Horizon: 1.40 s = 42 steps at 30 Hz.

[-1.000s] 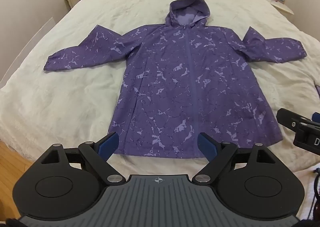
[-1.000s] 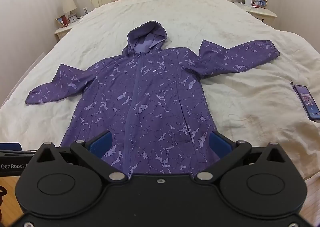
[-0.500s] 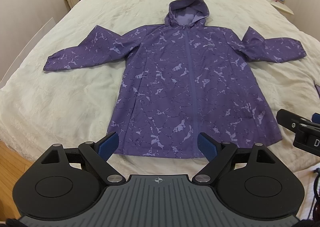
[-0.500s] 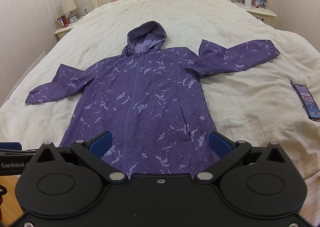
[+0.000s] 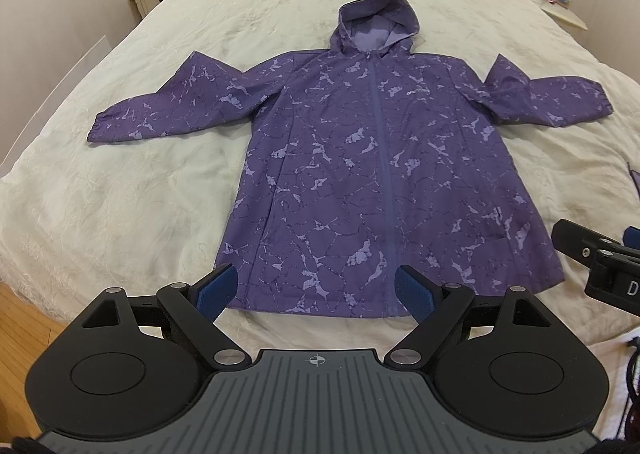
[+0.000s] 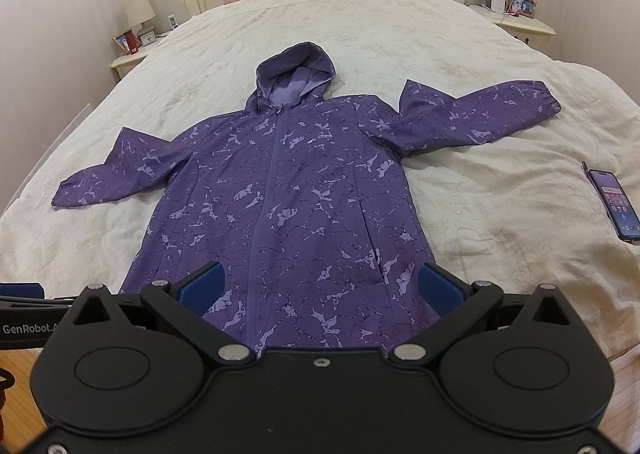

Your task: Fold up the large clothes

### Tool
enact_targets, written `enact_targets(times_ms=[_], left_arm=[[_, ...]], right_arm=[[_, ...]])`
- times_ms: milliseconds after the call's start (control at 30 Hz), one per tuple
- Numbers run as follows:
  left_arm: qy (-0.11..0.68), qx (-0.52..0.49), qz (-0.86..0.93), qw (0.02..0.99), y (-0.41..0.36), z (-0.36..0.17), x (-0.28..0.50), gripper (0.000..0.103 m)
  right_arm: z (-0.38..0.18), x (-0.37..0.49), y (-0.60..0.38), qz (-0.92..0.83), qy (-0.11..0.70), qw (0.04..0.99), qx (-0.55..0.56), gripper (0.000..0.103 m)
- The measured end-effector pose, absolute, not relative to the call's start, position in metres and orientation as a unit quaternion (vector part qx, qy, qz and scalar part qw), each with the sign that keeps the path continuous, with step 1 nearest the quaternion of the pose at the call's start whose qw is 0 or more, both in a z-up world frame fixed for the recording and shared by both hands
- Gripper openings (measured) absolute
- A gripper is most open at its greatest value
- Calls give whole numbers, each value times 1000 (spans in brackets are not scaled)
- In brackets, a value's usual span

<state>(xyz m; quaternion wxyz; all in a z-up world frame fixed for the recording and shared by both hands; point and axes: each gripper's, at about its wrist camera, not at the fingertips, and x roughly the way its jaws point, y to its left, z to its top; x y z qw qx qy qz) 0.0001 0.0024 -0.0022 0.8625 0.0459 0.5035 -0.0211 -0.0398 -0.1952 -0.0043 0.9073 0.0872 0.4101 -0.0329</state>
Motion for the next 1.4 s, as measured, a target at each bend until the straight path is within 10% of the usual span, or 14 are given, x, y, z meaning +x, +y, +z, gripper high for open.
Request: enact_targets(times_ms=[1400], left_arm=[[506, 46, -12, 861, 2, -6, 8, 86]], right_arm=[[-11, -30, -190, -21, 415, 905, 89, 102]])
